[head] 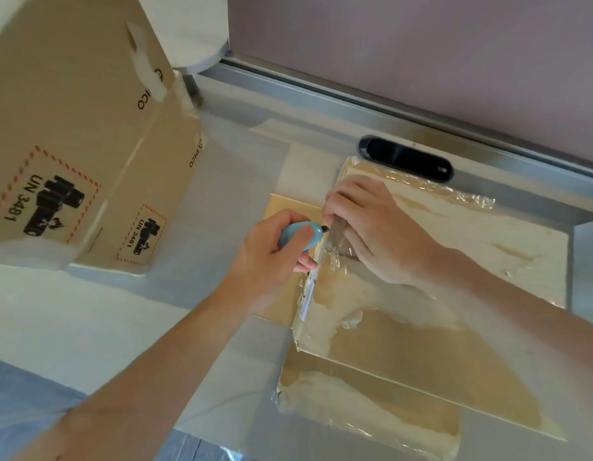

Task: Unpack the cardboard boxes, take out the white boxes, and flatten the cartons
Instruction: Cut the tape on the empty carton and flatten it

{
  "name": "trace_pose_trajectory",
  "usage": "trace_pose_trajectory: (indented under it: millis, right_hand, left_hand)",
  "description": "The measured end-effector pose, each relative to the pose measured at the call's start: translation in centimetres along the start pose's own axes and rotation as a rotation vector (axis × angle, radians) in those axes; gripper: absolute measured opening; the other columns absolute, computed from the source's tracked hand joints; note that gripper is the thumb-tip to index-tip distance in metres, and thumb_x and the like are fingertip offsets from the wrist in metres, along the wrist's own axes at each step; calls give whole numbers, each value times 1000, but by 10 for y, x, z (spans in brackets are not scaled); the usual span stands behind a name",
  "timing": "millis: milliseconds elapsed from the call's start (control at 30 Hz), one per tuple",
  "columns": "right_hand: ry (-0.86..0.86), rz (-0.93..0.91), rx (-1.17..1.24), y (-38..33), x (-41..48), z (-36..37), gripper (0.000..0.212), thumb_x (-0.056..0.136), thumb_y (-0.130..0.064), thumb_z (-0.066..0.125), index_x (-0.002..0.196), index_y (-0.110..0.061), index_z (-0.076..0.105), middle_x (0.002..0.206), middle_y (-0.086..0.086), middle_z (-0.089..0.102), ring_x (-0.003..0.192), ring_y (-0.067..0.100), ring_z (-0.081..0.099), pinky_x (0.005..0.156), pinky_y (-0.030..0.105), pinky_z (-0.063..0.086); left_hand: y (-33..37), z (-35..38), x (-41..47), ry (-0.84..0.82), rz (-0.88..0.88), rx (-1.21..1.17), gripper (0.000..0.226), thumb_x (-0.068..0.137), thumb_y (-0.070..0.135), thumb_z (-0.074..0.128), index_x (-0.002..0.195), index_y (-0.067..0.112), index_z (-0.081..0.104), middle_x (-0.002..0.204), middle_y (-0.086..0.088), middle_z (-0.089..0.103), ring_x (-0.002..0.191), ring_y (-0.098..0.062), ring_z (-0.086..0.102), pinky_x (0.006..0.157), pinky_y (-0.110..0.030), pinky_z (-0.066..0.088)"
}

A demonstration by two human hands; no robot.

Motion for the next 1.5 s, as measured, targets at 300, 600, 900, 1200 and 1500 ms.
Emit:
trace_pose_trajectory:
  millis: [300, 600, 900, 1200, 1500]
  right_hand:
    - [26, -7, -13, 0, 2, 4, 26, 86, -12, 28, 93, -13, 53, 102, -1, 54, 109, 27, 47, 107, 31, 25]
    - [44, -33, -39, 0, 1, 5, 22, 89, -13, 30, 94, -14, 51, 101, -4, 48, 107, 25, 46, 105, 30, 25]
    - [43, -33, -107, 1, 1, 10, 17, 89, -10, 30, 93, -18, 45, 104, -2, 48, 108, 24, 45, 104, 28, 23]
    - [62, -36, -100, 0, 0, 9, 21, 86, -6, 31, 93, -14, 49, 102, -1, 48, 105, 25, 44, 100, 29, 26]
    - [74, -39, -75, -2, 0, 7, 22, 86, -8, 29, 93, -13, 50, 103, -1, 48, 103, 25, 44, 100, 34, 32]
  left_hand:
    - [-1, 2, -1, 8, 76, 50, 15, 95, 33, 56, 96, 28, 70, 73, 5, 70, 71, -18, 76, 75, -44, 66]
    - [7, 5, 0, -13, 106, 132, 17, 97, 33, 55, 95, 27, 71, 79, 11, 66, 63, -14, 71, 68, -34, 62]
    - [12, 5, -7, -6, 143, 209, 17, 106, 21, 55, 100, 17, 69, 71, 18, 59, 53, -7, 63, 68, -48, 65]
    - [11, 6, -17, 49, 149, 265, 19, 105, 19, 53, 94, 21, 68, 64, 17, 58, 53, -4, 64, 66, -53, 63]
    - [13, 5, -24, 38, 125, 353, 20, 106, 27, 53, 92, 27, 67, 71, 19, 63, 59, -5, 73, 54, -22, 56]
Point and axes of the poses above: each hand's wrist, its own x-axis towards the middle knuckle, its own z-axis out of the palm, y = z × x, the point moved 6 cm from there along x, towards the middle knuckle
